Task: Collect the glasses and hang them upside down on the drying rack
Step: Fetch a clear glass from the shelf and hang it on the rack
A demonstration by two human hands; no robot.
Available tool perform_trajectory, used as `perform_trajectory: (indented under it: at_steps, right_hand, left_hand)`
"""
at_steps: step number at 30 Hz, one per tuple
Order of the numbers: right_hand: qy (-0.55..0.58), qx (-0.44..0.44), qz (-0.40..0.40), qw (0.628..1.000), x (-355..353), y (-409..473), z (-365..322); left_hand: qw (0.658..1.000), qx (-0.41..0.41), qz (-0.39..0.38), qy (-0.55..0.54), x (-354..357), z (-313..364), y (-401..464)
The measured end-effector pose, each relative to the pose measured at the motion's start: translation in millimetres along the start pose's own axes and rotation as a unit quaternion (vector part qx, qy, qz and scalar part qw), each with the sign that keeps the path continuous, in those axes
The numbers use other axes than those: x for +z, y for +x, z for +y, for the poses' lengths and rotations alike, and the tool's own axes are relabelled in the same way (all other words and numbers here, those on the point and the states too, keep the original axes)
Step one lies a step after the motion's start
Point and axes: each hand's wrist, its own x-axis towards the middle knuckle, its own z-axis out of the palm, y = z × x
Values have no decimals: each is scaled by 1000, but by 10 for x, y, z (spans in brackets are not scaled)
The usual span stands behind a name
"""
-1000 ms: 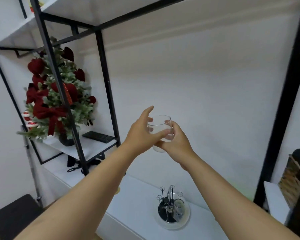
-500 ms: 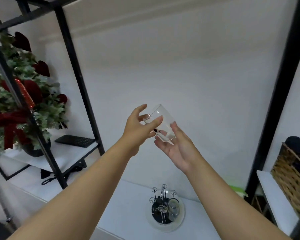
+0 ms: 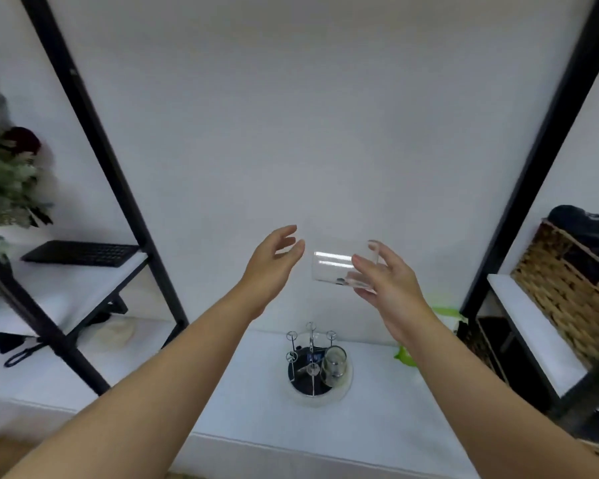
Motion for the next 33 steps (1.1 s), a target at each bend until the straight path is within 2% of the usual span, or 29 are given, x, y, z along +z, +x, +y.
perform_trajectory:
  at_steps: [4, 10, 15, 19, 26, 33]
  right_hand:
    - [-142, 11, 21, 990, -133, 50, 674]
    - [-300, 0, -15, 954, -310, 317, 1619]
    - [-342, -13, -28, 939, -451, 489, 2339]
    - [-372, -12, -41, 927, -525, 592, 2808]
    - [-427, -44, -62, 901, -585, 734, 3386]
    - [-516, -71, -85, 849, -536, 872, 3642]
  left_hand:
    - [999, -21, -12, 29, 128, -840, 7]
    - [996, -86, -9, 16, 426, -2160, -106]
    - [993, -120, -12, -14, 625, -3028, -196]
    - [992, -118, -30, 8, 694, -3486, -220]
    - [986, -85, -76, 120, 718, -3995, -124]
    - [988, -60, -41, 136, 892, -4328, -108]
